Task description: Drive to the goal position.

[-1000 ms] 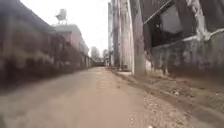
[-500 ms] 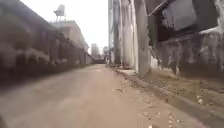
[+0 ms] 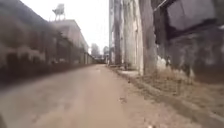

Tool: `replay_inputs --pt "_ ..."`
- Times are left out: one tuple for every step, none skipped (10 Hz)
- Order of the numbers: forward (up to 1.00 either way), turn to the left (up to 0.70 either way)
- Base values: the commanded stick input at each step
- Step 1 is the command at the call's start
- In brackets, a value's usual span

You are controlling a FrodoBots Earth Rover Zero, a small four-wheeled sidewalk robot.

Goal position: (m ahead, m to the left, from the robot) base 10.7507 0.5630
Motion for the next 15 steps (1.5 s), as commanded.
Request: replay_inputs --pt "1.00 0.00" --pt "1.00 0.00" --pt "1.00 0.00" --pt "1.00 0.00" --pt "1.00 0.00" --pt "1.00 0.00" --pt "1.00 0.00" --pt "1.00 0.00" --pt "1.00 0.00" --pt "1.00 0.00" --pt "1.00 0.00" --pt "1.00 0.00" --pt "1.00 0.00" --pt "1.00 0.00" --pt "1.00 0.00"
